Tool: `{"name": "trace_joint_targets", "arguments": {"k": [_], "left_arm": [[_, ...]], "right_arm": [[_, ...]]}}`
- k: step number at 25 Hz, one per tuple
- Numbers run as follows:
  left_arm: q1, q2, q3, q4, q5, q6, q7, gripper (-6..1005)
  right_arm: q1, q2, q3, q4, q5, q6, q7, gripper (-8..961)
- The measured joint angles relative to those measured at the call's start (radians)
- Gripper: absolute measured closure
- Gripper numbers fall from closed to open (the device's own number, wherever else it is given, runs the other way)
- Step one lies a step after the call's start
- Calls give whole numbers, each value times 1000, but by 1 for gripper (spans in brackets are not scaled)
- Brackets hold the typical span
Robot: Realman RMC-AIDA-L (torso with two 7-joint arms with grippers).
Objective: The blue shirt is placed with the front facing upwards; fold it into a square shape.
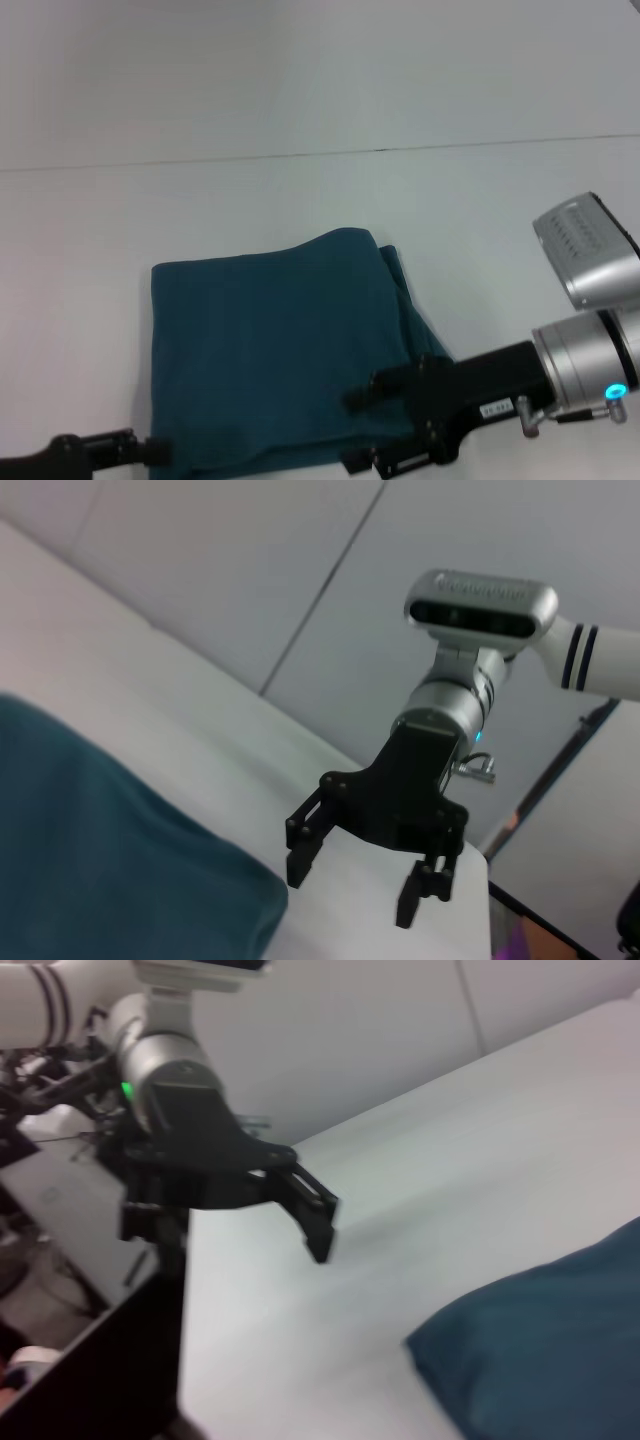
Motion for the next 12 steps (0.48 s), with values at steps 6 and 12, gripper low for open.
{"name": "trace_joint_targets", "arguments": {"k": [6,12], "left_arm": [[-7,-18,31,-27,15,-38,-8,82],[-22,-16,19,-59,7,-90,-7,82]], "right_arm": [[-2,3,0,92,4,17,-32,176],[-49,1,62,107,99,55,-68,176]]}}
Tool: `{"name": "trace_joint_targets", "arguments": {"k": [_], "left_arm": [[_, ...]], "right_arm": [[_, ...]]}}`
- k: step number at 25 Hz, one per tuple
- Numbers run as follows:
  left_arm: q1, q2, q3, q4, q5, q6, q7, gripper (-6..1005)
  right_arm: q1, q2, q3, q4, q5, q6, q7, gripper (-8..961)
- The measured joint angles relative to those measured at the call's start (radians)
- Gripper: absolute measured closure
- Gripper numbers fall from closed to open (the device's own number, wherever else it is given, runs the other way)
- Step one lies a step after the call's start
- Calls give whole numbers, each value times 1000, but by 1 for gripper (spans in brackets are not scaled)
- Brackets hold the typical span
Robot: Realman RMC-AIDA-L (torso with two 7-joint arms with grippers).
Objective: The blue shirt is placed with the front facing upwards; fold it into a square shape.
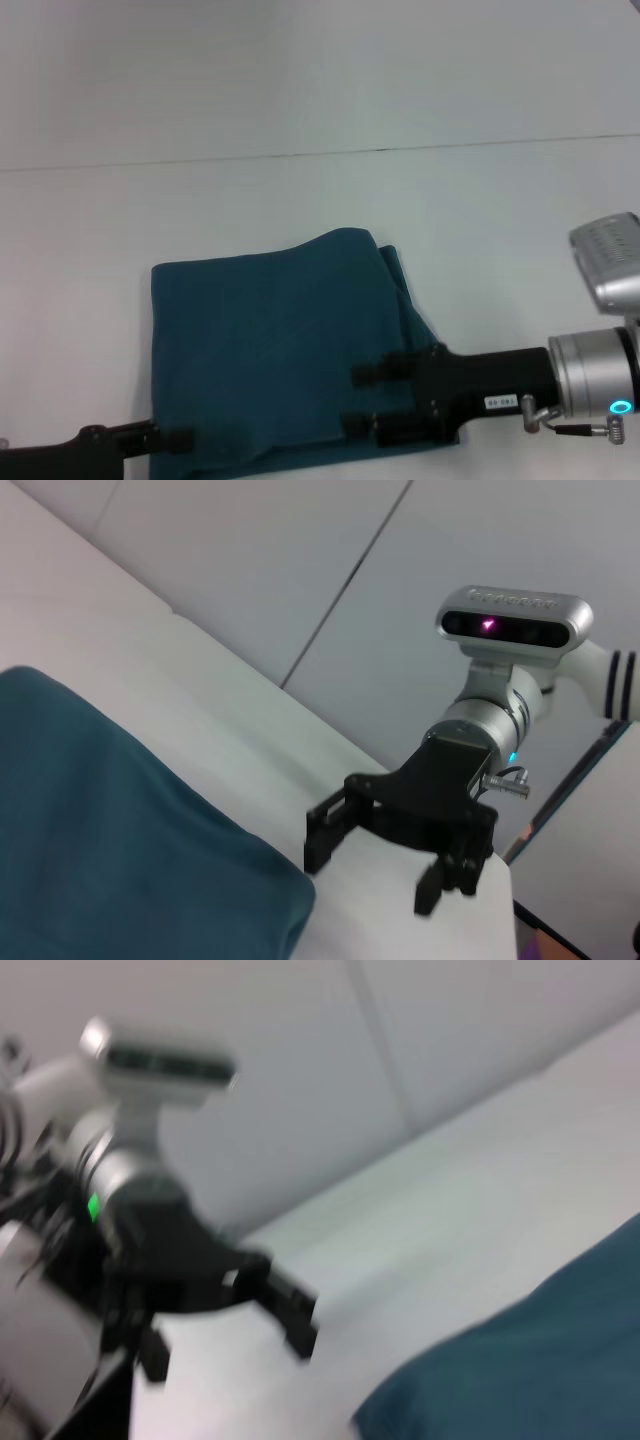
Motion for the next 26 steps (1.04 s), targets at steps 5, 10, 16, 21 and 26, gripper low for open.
{"name": "trace_joint_targets", "arguments": {"k": [5,10,16,21,26], "left_arm": [[-27,2,0,-33,2,-23,0,82],[-44,7,-1,-44,5,-26,-18,83],[-50,8,6,-45,7,-37,-30,83],[-50,3,10,-45,5,-54,3,83],[-52,0,10,-44,3,-54,12,83]], "right_arm": [[-21,1,20,57,64,22,-66,176],[-19,2,14,100,64,23,-120,176],[-18,2,14,117,67,20,-147,176],[-17,2,13,118,67,20,-146,176],[-15,2,13,119,65,18,-145,176]]}}
